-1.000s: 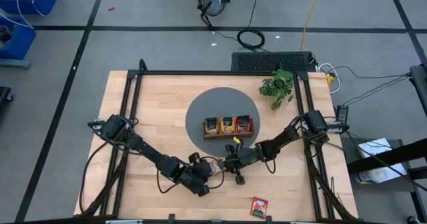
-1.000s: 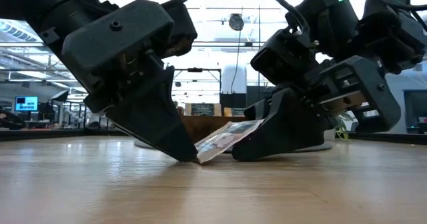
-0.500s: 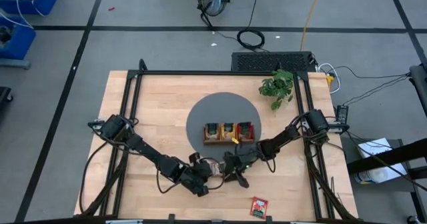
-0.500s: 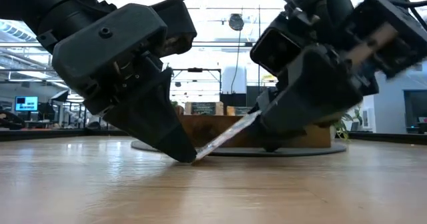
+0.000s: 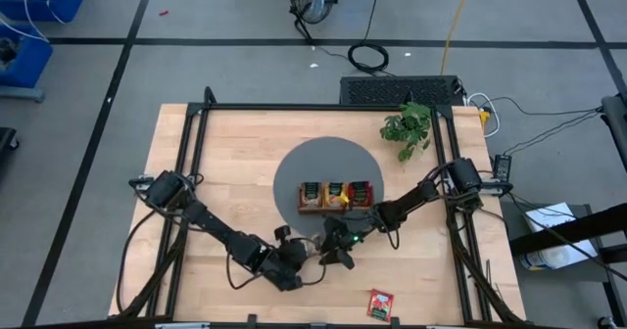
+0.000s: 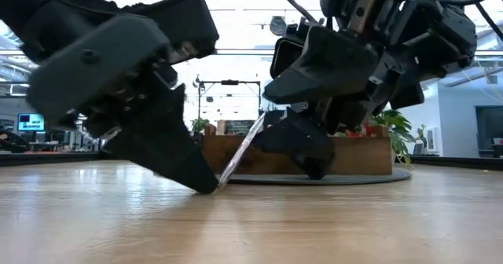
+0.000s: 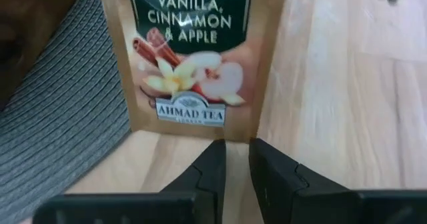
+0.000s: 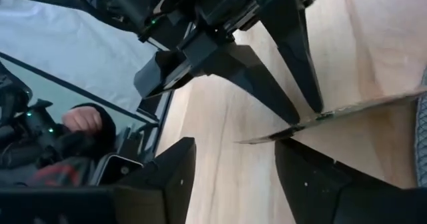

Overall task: Pick & Place Tea
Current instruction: Put the brown tea bag into the left slot of the wooden organizer

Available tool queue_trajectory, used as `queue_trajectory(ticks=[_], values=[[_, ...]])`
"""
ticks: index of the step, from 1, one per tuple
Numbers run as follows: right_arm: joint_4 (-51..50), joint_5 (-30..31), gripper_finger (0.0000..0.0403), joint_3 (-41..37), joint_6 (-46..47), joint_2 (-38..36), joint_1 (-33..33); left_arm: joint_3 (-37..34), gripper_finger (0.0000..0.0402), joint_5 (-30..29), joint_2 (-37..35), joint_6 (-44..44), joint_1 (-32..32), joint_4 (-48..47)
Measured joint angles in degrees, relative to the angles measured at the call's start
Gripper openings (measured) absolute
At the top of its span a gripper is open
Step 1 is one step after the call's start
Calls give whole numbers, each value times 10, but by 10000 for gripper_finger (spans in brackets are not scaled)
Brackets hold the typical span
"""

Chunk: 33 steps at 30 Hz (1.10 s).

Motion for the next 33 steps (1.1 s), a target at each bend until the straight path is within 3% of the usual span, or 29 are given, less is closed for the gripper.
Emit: queue_trajectory(ticks=[9,22,26,33], values=[[-5,37,203,-18,14,-15,2,0,74,-14,0,7,-15,0],[-16,149,196,-38,-18,-16,-3,0,74,-36,-2,36,-23,-1],[-18,171,196,-38,-31,-15,-3,0,74,-44,-21,9,-26,-59],[-12,172,196,-38,-43,-15,-3,0,74,-205,-93,-172,-45,-258]])
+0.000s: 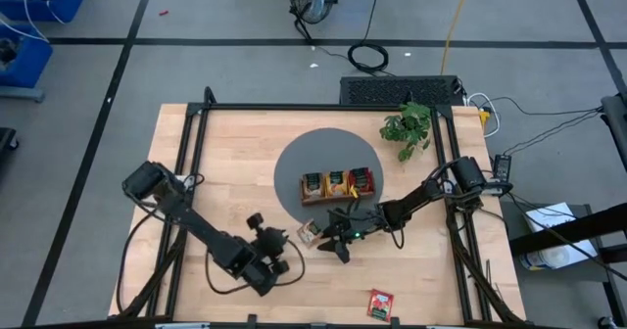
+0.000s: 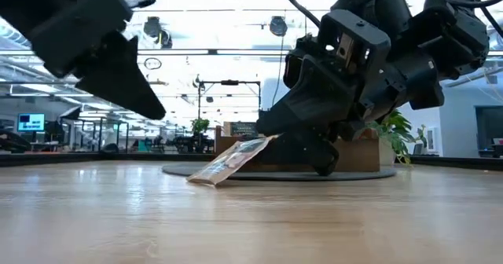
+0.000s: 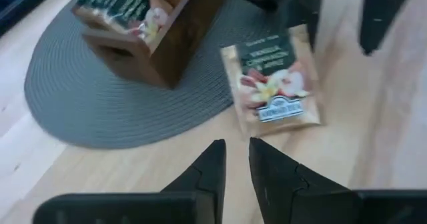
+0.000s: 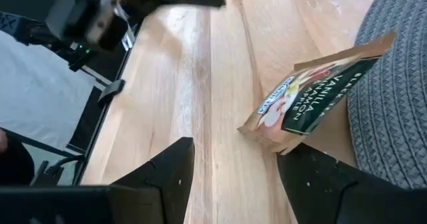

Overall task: Pick & Place Tea
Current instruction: Put the brown tea bag into the left slot of the wooden organizer

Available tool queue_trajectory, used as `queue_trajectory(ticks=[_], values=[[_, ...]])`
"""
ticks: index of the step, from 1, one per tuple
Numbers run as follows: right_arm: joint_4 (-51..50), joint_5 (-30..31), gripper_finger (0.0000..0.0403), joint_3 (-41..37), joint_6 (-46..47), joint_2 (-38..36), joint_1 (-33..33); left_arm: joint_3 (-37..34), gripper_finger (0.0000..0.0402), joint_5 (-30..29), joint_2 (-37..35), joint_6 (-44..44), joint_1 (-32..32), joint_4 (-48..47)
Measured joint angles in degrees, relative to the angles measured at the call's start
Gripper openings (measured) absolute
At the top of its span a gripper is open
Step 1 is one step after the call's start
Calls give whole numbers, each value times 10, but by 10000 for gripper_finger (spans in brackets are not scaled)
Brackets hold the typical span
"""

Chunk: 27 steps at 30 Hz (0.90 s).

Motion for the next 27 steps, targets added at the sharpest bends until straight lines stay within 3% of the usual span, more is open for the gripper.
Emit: queue_trajectory(ticks=[5,12,20,27], values=[[4,1,196,0,-8,0,0,0,74,58,14,23,44,8],[6,28,196,0,-18,1,1,0,74,95,43,76,94,39],[8,73,196,0,-39,1,0,0,74,122,47,120,90,97],[18,74,196,0,-45,1,0,1,74,136,68,142,92,140]])
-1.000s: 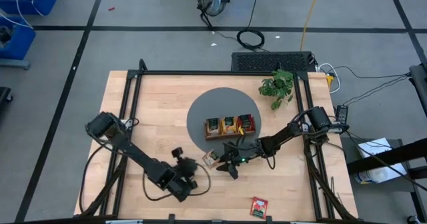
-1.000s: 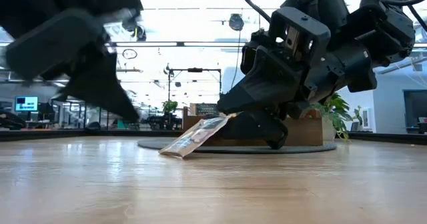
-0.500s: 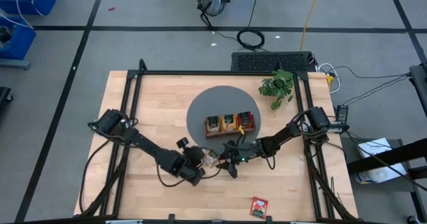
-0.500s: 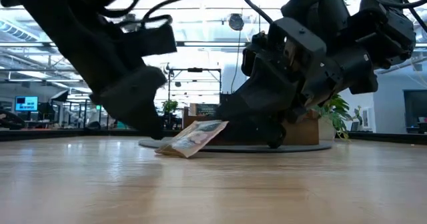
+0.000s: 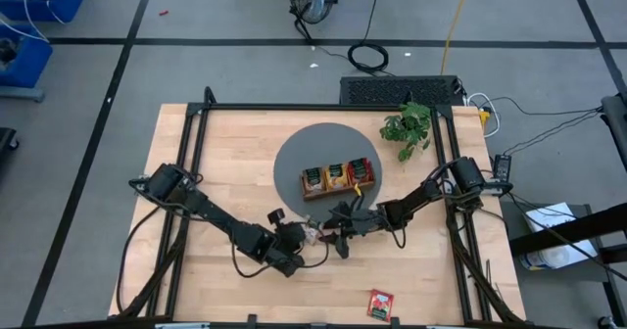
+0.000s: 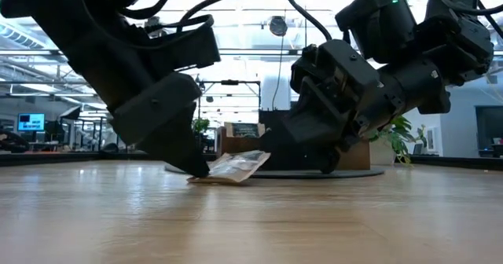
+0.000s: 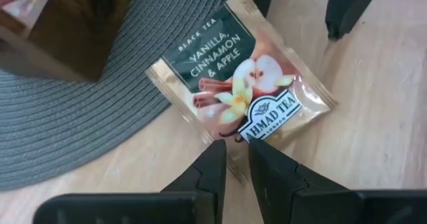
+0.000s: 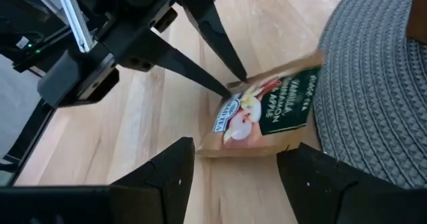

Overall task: Pick & Place Tea
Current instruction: Put the brown tea bag into the left slot of the wooden organizer

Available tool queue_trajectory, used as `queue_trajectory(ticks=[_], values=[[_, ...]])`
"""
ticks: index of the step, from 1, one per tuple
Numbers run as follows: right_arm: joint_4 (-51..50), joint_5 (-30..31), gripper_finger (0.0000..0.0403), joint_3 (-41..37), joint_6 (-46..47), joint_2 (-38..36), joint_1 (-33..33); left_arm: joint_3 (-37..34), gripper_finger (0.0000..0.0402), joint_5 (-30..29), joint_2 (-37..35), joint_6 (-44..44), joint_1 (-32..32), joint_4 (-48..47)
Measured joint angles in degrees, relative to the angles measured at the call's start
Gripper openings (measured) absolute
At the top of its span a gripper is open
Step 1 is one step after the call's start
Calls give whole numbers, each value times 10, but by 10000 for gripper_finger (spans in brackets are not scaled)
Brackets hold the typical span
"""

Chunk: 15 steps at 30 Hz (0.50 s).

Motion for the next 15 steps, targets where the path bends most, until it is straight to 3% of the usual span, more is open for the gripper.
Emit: queue_trajectory(ticks=[10,15], values=[[6,0,196,0,-5,0,0,0,74,-14,-5,3,-8,5],[7,0,196,0,-5,0,0,0,74,-63,-18,3,-25,-3]])
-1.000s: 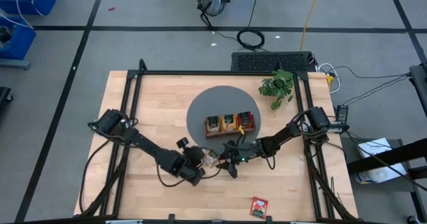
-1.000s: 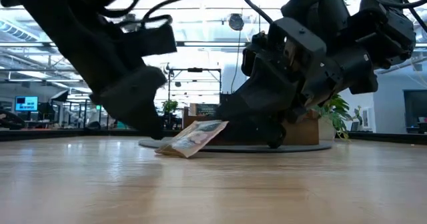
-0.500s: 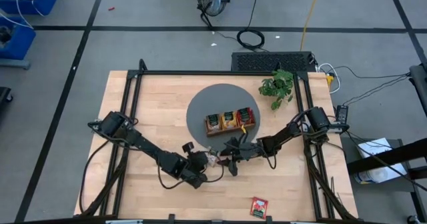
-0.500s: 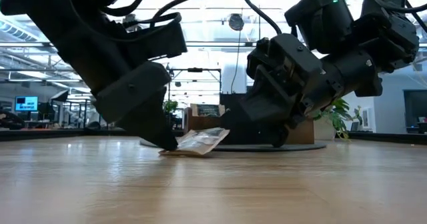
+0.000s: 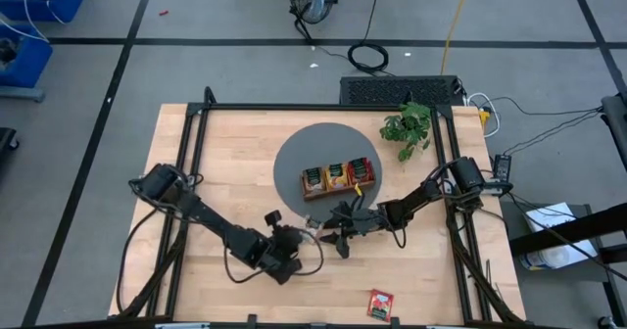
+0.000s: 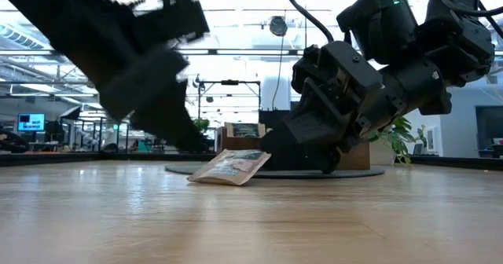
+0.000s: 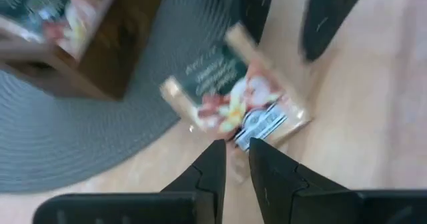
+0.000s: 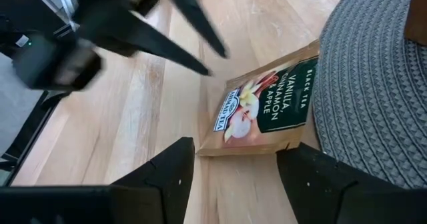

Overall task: Pick & Place Tea
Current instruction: Put the brown tea bag into the left slot of the wooden organizer

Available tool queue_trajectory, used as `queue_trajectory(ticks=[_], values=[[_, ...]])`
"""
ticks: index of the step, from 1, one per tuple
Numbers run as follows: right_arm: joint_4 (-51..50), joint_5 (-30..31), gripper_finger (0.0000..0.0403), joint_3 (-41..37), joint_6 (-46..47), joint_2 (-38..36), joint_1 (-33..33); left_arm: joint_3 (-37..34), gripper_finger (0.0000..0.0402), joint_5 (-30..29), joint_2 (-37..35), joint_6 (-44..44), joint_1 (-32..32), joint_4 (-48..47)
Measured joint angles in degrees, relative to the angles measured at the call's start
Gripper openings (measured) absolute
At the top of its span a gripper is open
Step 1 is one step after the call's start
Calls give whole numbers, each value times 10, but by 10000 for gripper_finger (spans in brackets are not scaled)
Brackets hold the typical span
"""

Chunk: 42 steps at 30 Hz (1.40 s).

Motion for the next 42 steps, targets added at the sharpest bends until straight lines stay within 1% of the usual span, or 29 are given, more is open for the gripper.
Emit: queue_trajectory(ticks=[2,4,7,10,14,20,26,29,31,34,42], values=[[0,0,196,0,-1,0,0,1,74,-25,-7,-12,-7,-11],[2,0,196,0,-2,0,0,1,74,-31,-10,-48,-5,-44],[10,0,196,0,-2,0,0,0,74,-7,-10,-112,9,-94],[11,-1,196,0,-10,0,0,0,74,16,1,-135,22,-101],[13,0,196,0,-10,0,0,0,74,54,13,-124,35,-73],[17,14,196,0,-15,0,1,1,74,70,23,-79,37,3],[19,14,196,0,-25,0,1,1,74,72,23,-76,37,9],[25,14,189,0,-31,0,1,0,74,72,23,-69,37,20],[32,14,176,0,-42,0,1,0,74,71,23,-58,36,35],[42,14,146,0,-54,0,1,0,74,71,23,-45,35,52],[50,12,32,0,-87,1,2,0,74,59,23,-42,27,53]])
